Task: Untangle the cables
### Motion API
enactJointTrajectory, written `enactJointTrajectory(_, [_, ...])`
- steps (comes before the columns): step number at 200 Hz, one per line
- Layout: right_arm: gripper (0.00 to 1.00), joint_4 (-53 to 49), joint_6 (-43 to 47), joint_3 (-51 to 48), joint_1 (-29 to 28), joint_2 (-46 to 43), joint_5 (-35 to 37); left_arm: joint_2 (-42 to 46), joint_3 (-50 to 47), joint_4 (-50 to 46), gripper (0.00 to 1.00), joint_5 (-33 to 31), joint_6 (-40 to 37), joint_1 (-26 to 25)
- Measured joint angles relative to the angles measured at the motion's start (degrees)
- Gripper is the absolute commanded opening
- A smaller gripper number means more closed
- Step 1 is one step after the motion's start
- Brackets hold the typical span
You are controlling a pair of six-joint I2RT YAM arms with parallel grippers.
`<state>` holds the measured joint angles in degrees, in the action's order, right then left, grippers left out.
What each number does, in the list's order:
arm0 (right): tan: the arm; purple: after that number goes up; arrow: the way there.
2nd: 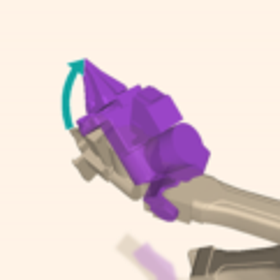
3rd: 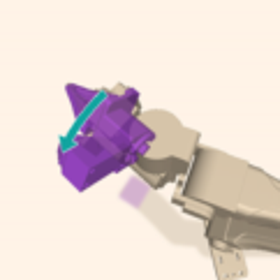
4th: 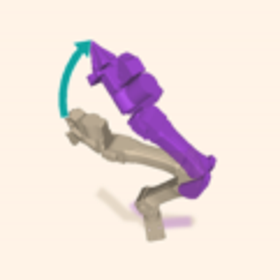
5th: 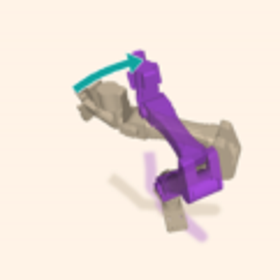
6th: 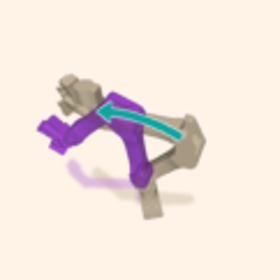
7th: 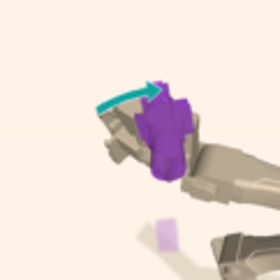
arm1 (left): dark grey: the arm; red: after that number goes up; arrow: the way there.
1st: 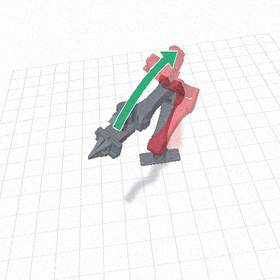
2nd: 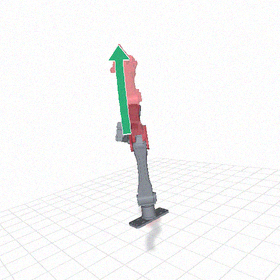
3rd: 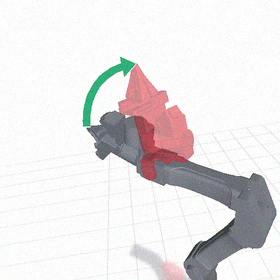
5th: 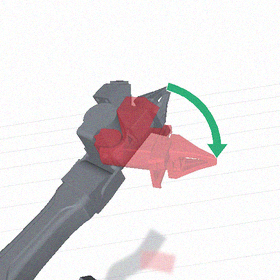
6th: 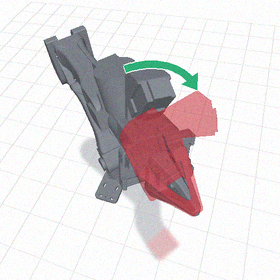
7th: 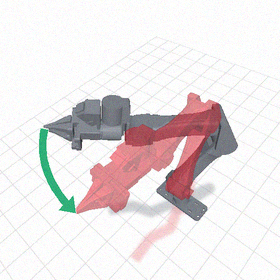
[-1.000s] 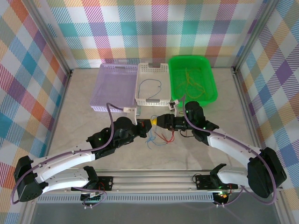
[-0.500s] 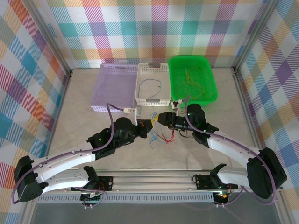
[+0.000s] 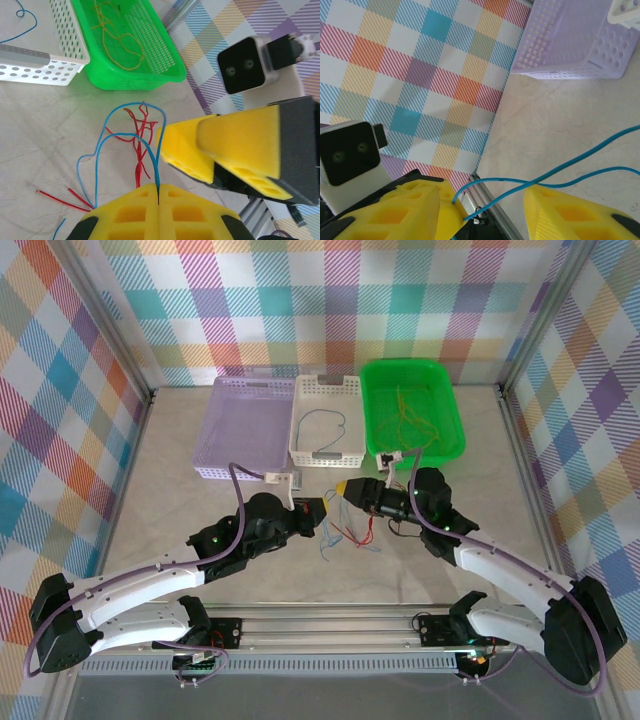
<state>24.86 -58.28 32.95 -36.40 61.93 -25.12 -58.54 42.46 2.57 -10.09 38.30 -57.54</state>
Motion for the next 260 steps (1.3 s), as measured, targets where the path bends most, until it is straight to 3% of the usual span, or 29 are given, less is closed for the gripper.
enactJointTrajectory(32, [0.44, 1.2, -1.1, -0.5, -2.0, 3.1, 0.1, 0.0, 0.0, 0.7, 0.0, 0.0, 0.1, 0.0])
enactJointTrajectory(99, [0.0, 0.0, -0.6, -0.5, -3.1, 2.0, 3.6, 0.0, 0.0, 0.5, 0.0, 0.0, 0.3, 0.0])
enactJointTrajectory(147, [0.0, -4.0, 1.2, -0.5, -3.2, -1.8, 6.6, 0.0, 0.0, 0.4, 0.0, 0.0, 0.3, 0.0])
enactJointTrajectory(168, [0.0, -5.8, 2.1, -0.5, -3.4, -3.1, 7.3, 0.1, 0.0, 0.4, 0.08, 0.0, 0.3, 0.0])
enactJointTrajectory(212, [0.0, -10.5, 4.7, -0.5, -3.5, -4.9, 8.7, 2.4, 0.0, 0.0, 0.11, -0.5, 0.3, 0.0])
enactJointTrajectory(260, [0.0, -16.0, 7.2, -0.5, -3.4, -6.4, 9.7, 4.5, -0.9, -0.1, 0.0, -1.1, 0.3, 0.0])
